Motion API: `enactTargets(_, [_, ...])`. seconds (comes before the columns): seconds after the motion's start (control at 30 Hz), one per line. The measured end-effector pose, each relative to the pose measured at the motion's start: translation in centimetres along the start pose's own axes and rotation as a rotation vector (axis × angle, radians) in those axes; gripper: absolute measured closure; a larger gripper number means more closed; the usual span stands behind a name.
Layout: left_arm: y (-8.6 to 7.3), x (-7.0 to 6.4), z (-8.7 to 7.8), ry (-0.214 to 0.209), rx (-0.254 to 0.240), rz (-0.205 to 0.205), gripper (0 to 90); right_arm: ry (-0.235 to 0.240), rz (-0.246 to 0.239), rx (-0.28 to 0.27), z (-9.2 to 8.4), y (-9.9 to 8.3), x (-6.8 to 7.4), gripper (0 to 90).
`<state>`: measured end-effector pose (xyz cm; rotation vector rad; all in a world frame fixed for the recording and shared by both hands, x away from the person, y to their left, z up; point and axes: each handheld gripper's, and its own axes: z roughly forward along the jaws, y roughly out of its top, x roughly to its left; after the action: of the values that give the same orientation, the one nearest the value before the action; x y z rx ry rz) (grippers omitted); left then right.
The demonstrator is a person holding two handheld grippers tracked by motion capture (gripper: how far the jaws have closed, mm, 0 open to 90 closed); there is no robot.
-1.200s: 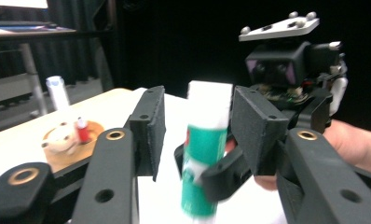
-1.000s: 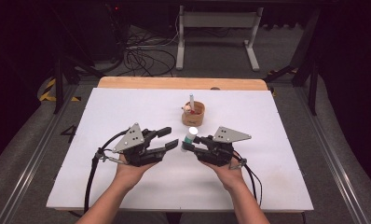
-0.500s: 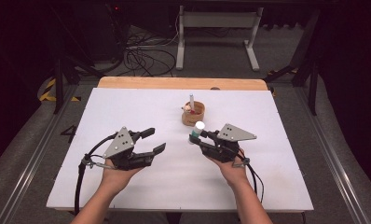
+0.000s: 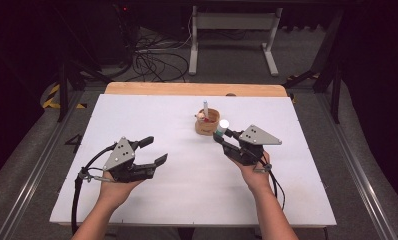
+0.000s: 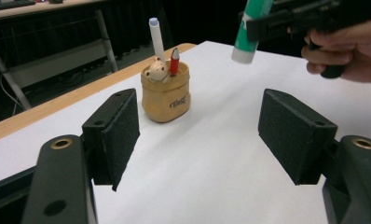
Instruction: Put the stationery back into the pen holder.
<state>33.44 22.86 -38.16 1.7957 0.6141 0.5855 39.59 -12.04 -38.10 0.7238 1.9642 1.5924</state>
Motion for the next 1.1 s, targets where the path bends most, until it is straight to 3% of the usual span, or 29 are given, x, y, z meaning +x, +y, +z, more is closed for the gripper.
enactTargets(0.13, [-0.5, 0.4, 0.0, 0.013, 0.018, 0.003, 29.7, -0.029, -0.008, -0.009, 0.5, 0.3, -0.5, 66.2])
enactTargets(0.33, [-1.5, 1.4, 0.1, 0.016, 0.041, -0.036, 28.0, -0.072, -0.006, -0.018, 1.1, 0.4, -1.4, 66.2])
enactTargets(0.63, [-1.6, 1.5, 0.1, 0.012, 0.045, -0.041, 27.0, -0.103, 0.004, -0.02, 1.9, 1.2, -2.4, 66.1])
enactTargets(1.1, [-1.7, 2.0, -0.3, 0.025, 0.041, -0.052, 26.9, -0.148, 0.032, -0.009, 5.9, 0.5, -4.3, 66.1])
